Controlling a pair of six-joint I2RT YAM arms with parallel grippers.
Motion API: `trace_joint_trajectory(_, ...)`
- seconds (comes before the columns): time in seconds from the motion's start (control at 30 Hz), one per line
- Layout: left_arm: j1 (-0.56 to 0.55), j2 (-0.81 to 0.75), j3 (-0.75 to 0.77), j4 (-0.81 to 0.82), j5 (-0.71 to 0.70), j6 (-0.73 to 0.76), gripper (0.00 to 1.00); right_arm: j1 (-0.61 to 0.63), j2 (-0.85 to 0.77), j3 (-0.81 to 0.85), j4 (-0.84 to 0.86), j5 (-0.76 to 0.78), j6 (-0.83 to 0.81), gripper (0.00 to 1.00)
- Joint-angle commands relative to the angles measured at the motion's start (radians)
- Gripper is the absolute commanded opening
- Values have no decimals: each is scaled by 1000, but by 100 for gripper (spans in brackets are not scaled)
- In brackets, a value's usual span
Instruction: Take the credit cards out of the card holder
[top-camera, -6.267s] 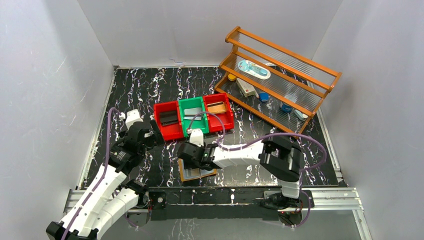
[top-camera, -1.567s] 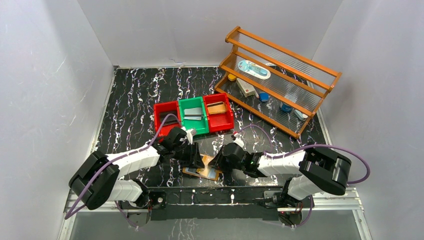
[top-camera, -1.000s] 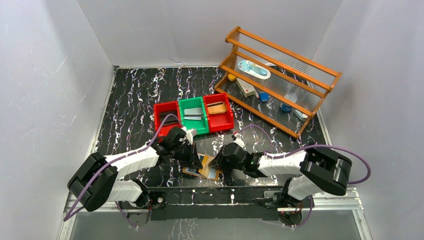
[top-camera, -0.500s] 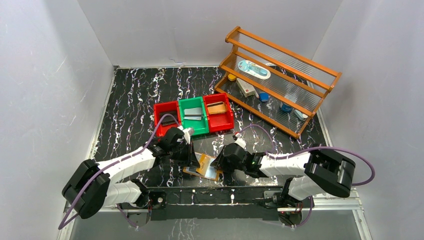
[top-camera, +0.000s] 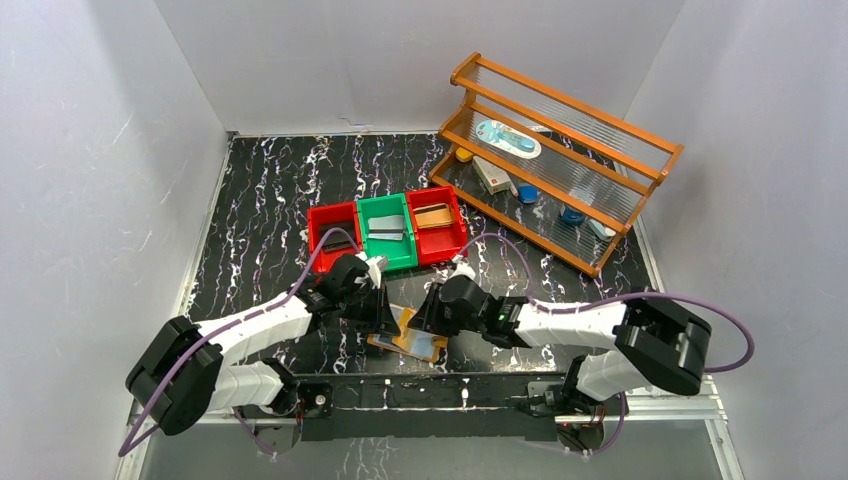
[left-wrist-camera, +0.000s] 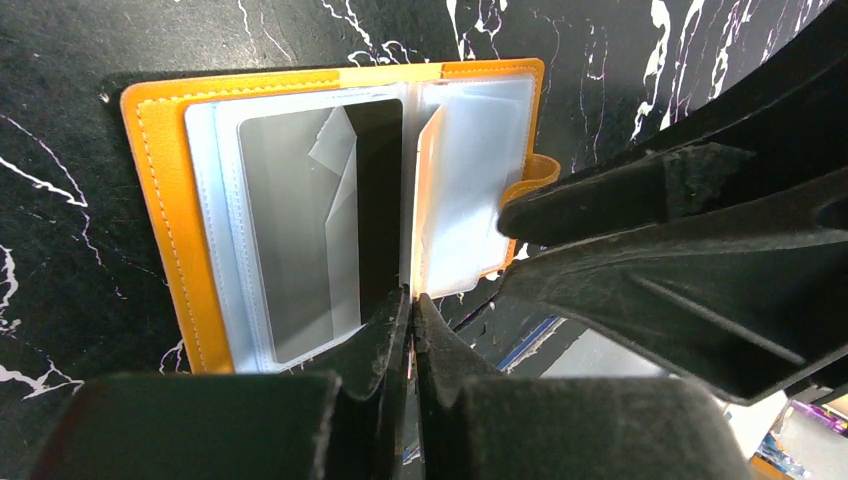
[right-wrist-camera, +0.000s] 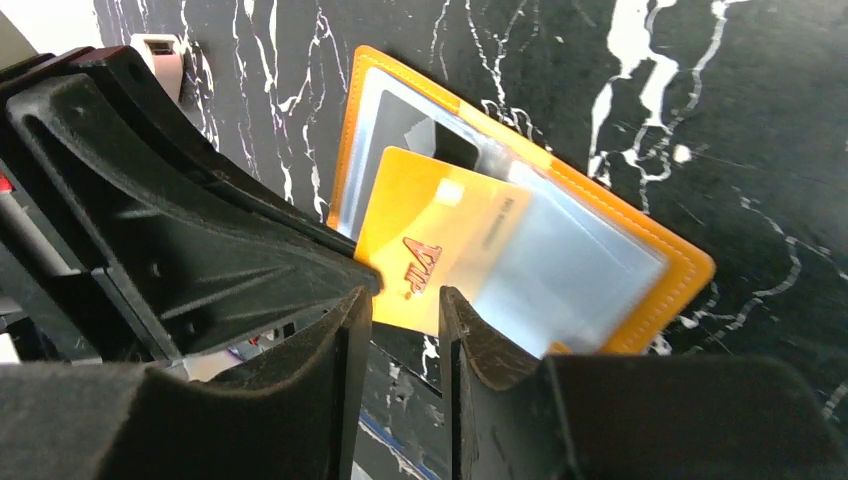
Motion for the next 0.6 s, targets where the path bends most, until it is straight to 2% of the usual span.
trace_joint_trajectory(0.0, 0, -11, 28, -15, 21, 15, 3, 4, 78, 61, -4, -10, 3, 39)
trace_joint_trajectory(0.33, 0, 50, 49, 15, 95, 40, 18, 4, 107, -31, 0, 16, 103, 36)
trace_joint_trajectory(0.47, 0, 89, 71, 18, 110, 57, 17, 4, 108, -50, 34, 9, 107, 36)
trace_joint_trajectory(0.57, 0, 92, 83, 4, 94, 64, 9, 4, 95, -53, 37, 16, 102, 36)
